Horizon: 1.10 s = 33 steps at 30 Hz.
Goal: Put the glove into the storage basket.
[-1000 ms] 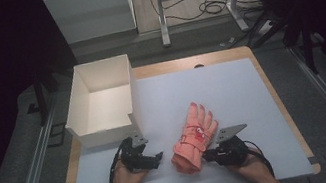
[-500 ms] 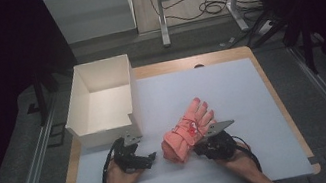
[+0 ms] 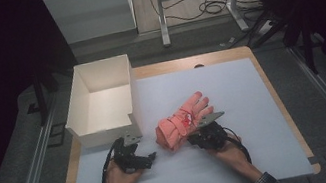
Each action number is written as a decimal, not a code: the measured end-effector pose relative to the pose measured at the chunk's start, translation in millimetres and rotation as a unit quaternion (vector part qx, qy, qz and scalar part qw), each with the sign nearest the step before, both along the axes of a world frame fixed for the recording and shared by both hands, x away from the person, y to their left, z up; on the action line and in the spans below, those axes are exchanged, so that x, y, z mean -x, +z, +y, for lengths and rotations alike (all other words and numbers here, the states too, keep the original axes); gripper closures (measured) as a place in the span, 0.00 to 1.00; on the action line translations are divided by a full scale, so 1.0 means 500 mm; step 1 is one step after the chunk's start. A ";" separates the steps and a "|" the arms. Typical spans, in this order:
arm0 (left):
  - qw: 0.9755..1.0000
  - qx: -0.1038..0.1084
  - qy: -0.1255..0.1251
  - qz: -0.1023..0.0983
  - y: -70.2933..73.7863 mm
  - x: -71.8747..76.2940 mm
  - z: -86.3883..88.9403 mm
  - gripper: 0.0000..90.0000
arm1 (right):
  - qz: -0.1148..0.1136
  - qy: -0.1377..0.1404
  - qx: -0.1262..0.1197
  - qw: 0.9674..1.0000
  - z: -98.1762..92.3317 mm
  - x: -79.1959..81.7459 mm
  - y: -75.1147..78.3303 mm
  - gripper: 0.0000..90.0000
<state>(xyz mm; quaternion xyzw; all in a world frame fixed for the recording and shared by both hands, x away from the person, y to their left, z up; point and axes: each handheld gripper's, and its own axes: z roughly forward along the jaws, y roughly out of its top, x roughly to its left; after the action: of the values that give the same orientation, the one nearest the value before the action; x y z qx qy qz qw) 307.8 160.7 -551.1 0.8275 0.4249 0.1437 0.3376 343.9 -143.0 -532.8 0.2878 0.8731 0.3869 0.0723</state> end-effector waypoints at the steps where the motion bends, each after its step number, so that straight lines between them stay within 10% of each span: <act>1: 1.000 0.000 0.000 0.000 0.000 0.000 0.000 0.01 | -0.001 -0.001 0.001 1.000 0.001 -0.001 0.000 0.92; 20: 0.997 0.016 -0.073 0.002 0.062 -0.001 -0.038 0.01 | -0.028 -0.047 0.012 0.998 -0.116 0.030 0.023 0.69; 33: 0.990 -0.005 -0.139 -0.001 0.164 -0.059 -0.127 0.00 | -0.042 -0.126 0.005 0.991 -0.223 0.002 0.011 0.31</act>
<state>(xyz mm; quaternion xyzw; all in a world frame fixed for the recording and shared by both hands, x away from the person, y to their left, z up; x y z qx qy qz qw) 337.4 96.9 -469.2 0.8803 0.3045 0.0980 0.3503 342.9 -254.5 -527.2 0.3791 0.8278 0.3821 0.1584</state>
